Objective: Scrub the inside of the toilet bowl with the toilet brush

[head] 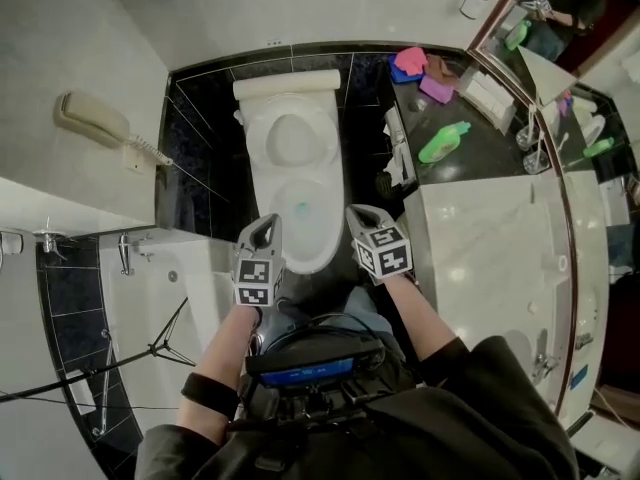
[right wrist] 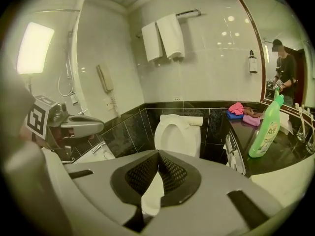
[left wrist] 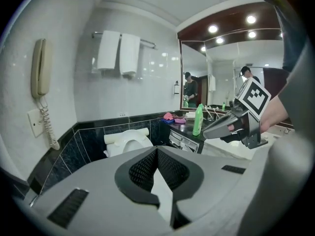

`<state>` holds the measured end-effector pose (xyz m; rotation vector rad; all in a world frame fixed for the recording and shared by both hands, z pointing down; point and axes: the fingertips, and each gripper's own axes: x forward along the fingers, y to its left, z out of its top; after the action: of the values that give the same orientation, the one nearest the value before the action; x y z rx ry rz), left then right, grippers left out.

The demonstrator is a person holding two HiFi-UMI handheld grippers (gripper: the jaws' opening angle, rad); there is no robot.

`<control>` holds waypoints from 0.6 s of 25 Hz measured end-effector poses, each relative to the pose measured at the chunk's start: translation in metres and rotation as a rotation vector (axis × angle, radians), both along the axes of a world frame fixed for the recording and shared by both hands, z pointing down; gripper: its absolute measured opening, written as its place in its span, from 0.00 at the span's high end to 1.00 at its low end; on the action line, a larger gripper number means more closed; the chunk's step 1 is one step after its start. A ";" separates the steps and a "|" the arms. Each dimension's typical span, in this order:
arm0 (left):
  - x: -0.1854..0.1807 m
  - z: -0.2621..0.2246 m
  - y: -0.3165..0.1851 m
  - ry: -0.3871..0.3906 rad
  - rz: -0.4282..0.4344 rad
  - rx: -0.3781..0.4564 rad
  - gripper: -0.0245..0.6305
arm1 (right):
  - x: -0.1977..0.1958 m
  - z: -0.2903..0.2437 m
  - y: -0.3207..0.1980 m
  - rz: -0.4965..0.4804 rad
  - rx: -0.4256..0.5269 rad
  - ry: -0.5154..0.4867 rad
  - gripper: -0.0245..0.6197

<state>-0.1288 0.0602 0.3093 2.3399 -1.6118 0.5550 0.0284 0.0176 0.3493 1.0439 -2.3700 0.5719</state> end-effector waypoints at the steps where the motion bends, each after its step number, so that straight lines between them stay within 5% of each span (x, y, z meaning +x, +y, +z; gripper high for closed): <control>1: -0.004 -0.001 0.003 -0.002 -0.007 0.002 0.96 | -0.002 -0.002 0.004 0.001 0.001 -0.008 0.95; 15: -0.039 -0.010 0.040 0.041 -0.112 0.027 0.96 | -0.020 -0.031 0.033 -0.036 0.063 -0.014 0.96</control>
<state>-0.1680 0.1006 0.2992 2.2473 -1.7289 0.4611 0.0083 0.0511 0.3184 1.0253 -2.4285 0.4963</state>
